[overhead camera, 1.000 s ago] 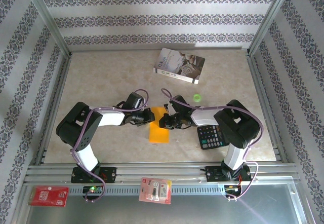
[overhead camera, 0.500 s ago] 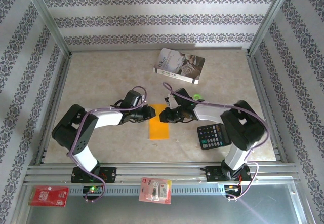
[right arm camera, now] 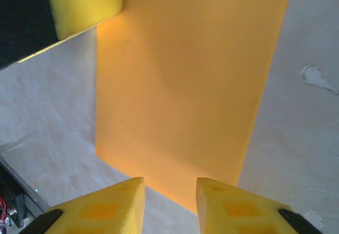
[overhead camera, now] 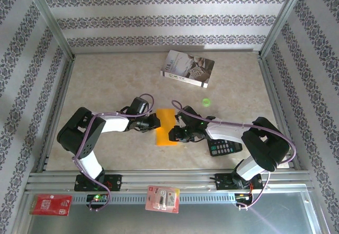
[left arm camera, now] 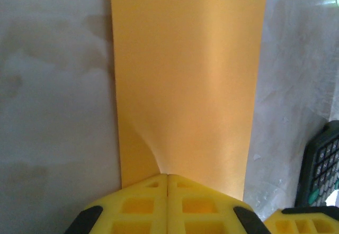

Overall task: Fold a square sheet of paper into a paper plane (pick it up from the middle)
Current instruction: Fold the triangle a second time at the center of the table.

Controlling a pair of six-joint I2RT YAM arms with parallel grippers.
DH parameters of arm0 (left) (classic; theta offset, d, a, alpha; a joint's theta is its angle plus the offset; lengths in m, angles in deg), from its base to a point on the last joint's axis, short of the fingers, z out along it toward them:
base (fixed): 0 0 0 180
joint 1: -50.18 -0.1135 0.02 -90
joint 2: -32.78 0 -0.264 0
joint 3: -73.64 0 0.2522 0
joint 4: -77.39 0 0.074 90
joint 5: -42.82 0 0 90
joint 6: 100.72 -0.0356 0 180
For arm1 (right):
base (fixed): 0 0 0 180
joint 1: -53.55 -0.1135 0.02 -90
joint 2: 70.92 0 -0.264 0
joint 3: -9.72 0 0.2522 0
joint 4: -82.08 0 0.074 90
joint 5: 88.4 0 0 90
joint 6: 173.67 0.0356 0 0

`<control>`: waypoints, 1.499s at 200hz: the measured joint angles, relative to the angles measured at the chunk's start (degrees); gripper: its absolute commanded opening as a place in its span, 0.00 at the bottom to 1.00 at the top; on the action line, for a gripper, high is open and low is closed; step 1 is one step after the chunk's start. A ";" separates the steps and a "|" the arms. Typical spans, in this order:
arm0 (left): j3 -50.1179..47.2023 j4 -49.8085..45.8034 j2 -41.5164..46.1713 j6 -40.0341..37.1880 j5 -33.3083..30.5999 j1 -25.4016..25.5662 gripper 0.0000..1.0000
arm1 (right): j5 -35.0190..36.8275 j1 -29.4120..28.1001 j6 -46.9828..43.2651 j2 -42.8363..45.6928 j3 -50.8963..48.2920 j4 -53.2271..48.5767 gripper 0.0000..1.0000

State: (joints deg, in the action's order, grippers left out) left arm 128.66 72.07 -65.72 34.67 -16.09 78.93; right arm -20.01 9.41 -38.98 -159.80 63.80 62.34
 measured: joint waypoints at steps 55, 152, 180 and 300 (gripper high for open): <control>-0.02 0.13 -0.04 -0.20 0.02 0.00 0.04 | 1.49 -0.39 1.49 0.02 -0.46 0.07 0.33; -0.04 0.17 -0.07 -0.39 0.02 0.00 0.04 | 1.88 -1.51 1.51 -0.15 -1.22 -0.15 0.35; -0.04 0.17 -0.09 -0.39 0.04 0.00 0.04 | 1.86 -1.51 1.49 -0.68 -1.11 0.02 0.36; -0.04 0.17 -0.13 -0.48 0.20 0.00 0.04 | 1.09 -1.49 0.83 -3.30 1.33 1.95 0.41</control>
State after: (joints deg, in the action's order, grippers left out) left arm 128.62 72.25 -65.85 34.19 -15.89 78.93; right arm -18.91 7.93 -38.15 -163.10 65.13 64.28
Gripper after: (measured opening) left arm 0.044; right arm 0.404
